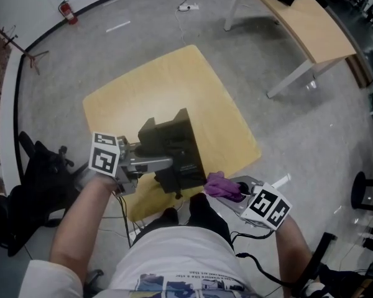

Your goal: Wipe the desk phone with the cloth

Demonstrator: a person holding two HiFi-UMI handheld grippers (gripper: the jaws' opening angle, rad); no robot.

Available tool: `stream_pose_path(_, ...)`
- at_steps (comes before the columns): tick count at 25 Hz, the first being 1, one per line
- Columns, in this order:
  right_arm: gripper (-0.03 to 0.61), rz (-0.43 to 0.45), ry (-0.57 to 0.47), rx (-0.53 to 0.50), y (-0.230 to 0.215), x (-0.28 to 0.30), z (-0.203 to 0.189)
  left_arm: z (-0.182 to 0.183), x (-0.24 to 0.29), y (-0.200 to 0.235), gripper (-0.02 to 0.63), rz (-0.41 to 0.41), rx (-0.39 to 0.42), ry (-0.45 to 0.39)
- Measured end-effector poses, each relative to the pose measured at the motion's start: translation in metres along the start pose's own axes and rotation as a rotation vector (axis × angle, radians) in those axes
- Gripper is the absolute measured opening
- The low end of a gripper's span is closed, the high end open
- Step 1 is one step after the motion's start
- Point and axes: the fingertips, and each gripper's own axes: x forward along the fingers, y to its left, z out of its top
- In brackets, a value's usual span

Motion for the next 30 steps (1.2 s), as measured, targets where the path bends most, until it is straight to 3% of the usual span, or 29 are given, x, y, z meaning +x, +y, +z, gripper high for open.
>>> stream_pose_path(6,0.098,-0.138,-0.065,0.083,-0.039,-0.03,-0.005,-0.009,0.011,0.036,0.179,0.035,-0.042,0.04)
stream_pose_path(10,0.098,-0.178,-0.112,0.117,-0.052,-0.043,-0.004,-0.017,0.023,0.068,0.179,0.038,-0.047,0.066)
stream_pose_path(22,0.098,-0.182,-0.122,0.148,-0.086,-0.059,-0.002,-0.019,0.049,0.157,0.179,0.062,-0.117,0.139)
stream_pose_path(30,0.098,-0.145,-0.12,0.134,-0.089,-0.055,0.009,-0.028,0.05,0.173,0.179,0.048,-0.17,0.194)
